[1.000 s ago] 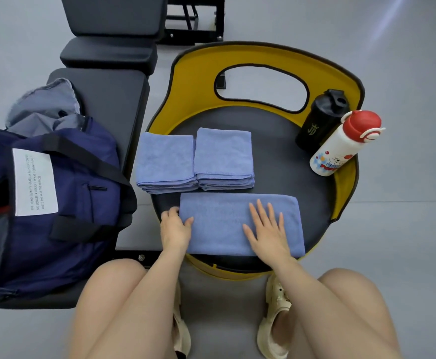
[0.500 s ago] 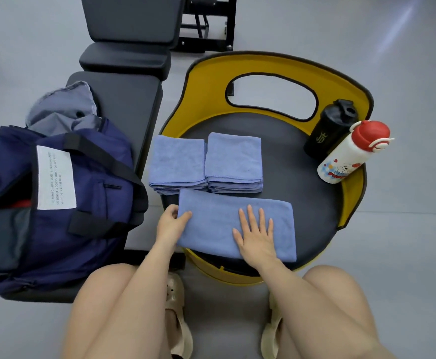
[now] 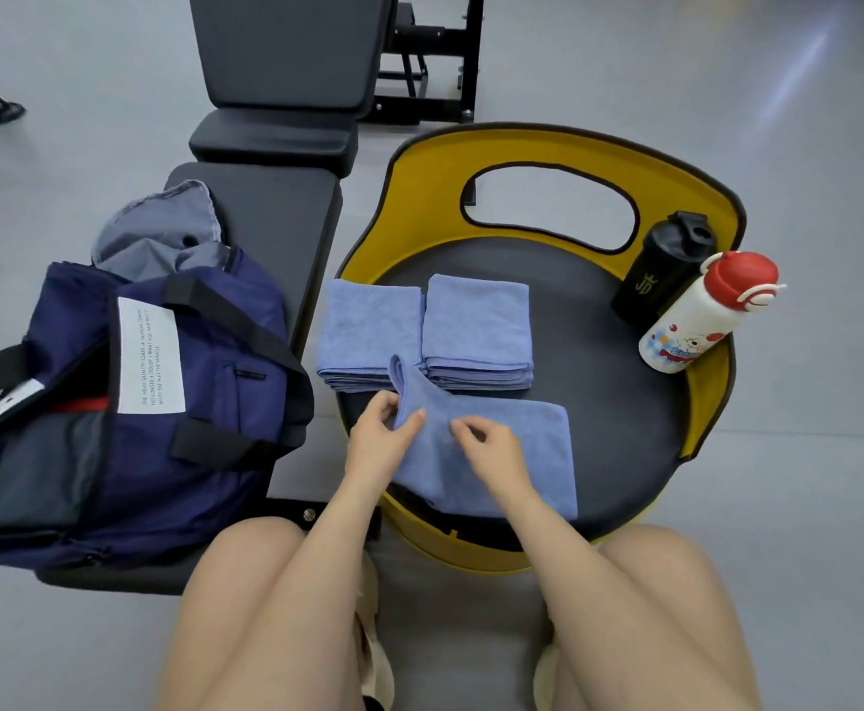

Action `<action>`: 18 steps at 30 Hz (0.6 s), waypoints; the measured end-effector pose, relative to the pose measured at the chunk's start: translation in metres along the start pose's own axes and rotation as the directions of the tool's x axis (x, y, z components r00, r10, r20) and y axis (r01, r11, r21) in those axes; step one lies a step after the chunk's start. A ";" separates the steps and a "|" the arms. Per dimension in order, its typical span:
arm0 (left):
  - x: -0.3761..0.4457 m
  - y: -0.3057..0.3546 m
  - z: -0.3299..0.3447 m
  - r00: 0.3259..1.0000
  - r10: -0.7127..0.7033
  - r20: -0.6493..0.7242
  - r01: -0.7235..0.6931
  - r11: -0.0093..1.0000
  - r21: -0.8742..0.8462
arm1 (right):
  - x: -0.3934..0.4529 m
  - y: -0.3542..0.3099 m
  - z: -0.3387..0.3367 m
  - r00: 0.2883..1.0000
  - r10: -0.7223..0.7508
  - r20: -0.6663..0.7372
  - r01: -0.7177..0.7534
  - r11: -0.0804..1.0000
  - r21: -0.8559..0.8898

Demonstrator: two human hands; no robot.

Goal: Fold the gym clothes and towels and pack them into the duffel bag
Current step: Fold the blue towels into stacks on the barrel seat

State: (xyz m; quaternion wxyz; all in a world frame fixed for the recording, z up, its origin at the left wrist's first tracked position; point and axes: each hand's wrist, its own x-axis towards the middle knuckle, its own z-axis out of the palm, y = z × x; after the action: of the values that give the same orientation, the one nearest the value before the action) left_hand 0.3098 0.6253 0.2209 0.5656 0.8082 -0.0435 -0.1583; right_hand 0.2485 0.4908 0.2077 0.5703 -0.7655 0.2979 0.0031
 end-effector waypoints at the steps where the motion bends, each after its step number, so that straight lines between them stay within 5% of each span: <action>1: -0.002 0.002 0.004 0.999 0.012 0.031 -0.013 1.000 0.013 | -0.001 -0.007 -0.001 0.999 0.038 0.013 -0.039 0.988 0.151; 5: -0.012 0.006 0.023 0.986 0.017 0.164 -0.015 1.000 -0.010 | -0.003 -0.021 -0.008 0.989 0.113 0.093 -0.139 0.919 0.368; 10: -0.019 0.014 0.039 0.958 -0.112 0.265 0.099 0.993 0.061 | 0.000 -0.011 -0.015 0.998 0.067 0.001 -0.066 0.979 0.191; 15: -0.015 0.004 0.045 0.990 -0.030 0.136 -0.025 0.923 0.384 | -0.002 0.001 -0.034 0.996 0.034 -0.087 -0.034 0.999 0.003; 18: -0.015 -0.003 0.052 0.979 0.043 0.200 -0.142 0.849 0.508 | -0.001 0.009 -0.046 0.991 0.055 -0.123 -0.055 0.998 0.003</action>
State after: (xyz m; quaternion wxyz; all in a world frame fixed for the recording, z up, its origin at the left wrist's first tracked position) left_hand 0.2792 0.5829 0.2050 0.3269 0.9099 -0.1748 -0.1860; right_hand 0.2282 0.4499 0.2165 0.5504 -0.7559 0.3534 -0.0285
